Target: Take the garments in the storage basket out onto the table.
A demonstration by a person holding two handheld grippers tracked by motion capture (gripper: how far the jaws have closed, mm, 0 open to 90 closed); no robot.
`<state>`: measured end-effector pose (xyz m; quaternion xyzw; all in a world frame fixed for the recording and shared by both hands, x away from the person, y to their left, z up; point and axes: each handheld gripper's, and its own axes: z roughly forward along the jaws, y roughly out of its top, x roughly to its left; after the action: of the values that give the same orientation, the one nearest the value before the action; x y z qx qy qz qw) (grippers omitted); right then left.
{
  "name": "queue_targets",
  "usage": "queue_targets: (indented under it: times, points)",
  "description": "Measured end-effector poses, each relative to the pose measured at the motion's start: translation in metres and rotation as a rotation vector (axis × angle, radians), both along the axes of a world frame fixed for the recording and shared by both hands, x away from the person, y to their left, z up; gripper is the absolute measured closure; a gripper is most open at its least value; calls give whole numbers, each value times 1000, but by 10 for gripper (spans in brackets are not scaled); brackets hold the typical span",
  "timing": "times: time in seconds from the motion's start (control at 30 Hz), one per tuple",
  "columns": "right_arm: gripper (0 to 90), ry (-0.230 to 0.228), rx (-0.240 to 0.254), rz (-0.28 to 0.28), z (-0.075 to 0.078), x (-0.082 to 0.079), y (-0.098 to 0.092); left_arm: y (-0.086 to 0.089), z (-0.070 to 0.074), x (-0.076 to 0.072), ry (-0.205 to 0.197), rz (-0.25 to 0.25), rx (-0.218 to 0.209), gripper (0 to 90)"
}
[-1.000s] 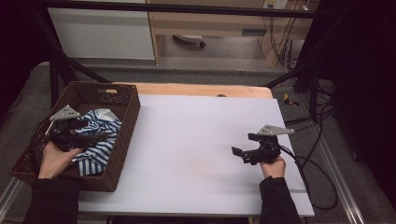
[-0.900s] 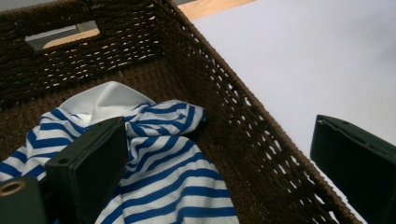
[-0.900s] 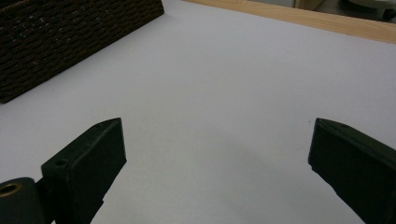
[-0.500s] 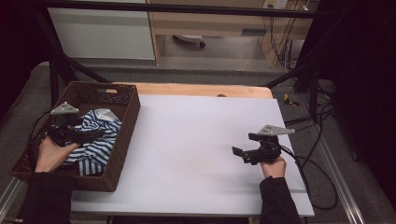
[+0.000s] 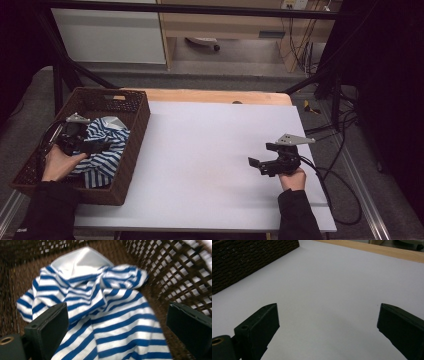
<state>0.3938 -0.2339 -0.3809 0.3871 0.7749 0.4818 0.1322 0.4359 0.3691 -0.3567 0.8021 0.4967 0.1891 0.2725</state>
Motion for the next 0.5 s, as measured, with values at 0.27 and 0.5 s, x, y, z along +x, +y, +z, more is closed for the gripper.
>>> queue_targets:
  times: [0.27,0.5]
  points:
    - [45,-3,0,-3,0,0,0,-1,-8,6,47,31,49,56]
    - [45,-8,2,-2,1,-1,-1,-1,-21,14,119,73,115,77]
